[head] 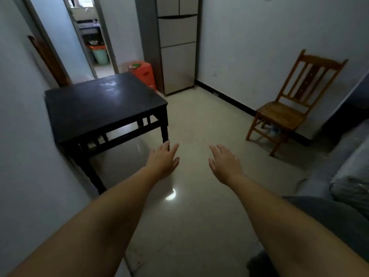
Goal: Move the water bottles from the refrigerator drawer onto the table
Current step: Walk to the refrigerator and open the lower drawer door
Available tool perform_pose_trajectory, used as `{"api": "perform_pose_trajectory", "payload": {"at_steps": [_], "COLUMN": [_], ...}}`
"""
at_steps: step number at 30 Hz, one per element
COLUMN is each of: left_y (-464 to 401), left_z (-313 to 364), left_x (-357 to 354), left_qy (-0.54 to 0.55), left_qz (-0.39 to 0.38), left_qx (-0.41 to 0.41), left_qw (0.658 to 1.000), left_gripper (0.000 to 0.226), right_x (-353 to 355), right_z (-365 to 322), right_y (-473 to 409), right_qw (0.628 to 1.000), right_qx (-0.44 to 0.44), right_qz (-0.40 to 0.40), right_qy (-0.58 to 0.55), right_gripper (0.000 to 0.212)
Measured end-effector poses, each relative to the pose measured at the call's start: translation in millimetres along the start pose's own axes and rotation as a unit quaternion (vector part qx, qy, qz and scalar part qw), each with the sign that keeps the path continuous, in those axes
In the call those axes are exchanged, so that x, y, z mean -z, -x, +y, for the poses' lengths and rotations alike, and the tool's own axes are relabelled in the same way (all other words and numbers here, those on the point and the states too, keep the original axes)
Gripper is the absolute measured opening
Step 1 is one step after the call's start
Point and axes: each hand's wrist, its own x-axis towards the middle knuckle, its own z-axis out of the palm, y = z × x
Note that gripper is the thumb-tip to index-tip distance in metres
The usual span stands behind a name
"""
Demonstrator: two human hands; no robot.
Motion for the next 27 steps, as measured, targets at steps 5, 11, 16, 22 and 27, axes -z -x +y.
{"api": "perform_pose_trajectory", "payload": {"at_steps": [5,11,16,22,27], "left_y": [-45,-143,-227,-309,-380], "left_z": [14,38,63,81,66], "left_x": [2,8,28,39,47], "left_qy": [0.016,0.034,0.049,0.053,0.052], "left_qz": [-0.001,0.008,0.029,0.044,0.046], "left_qx": [-0.013,-0.008,0.002,0.008,0.023], "left_qw": [1.000,0.999,0.998,0.998,0.997], "left_gripper": [0.059,0.060,0.059,0.060,0.060], "right_x": [1,22,47,61,63], "right_z": [29,83,128,155,156], "right_y": [-38,-128,-210,-297,-374], "right_qw": [1.000,1.000,0.999,0.999,0.999], "right_qx": [-0.017,-0.012,-0.014,0.005,0.023], "right_qz": [-0.009,0.009,0.014,0.017,0.011], "right_qy": [0.002,0.012,0.027,0.030,0.031], "right_gripper": [0.051,0.051,0.051,0.050,0.050]}}
